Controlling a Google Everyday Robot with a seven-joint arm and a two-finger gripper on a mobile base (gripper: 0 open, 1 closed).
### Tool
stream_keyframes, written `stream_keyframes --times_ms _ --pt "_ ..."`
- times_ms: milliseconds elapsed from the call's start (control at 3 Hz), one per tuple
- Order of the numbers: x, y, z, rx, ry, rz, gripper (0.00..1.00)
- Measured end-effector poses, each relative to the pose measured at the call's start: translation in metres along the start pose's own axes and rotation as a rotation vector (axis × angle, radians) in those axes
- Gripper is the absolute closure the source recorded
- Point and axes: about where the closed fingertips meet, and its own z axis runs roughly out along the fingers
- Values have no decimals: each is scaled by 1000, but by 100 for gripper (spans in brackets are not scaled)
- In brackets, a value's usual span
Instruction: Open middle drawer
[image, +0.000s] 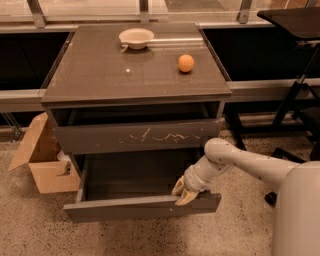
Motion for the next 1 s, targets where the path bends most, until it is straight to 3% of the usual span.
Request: stream_keyframes --times_ms 667,1000 --pt "0 0 0 0 0 0 17" --pt "0 0 0 0 0 0 0"
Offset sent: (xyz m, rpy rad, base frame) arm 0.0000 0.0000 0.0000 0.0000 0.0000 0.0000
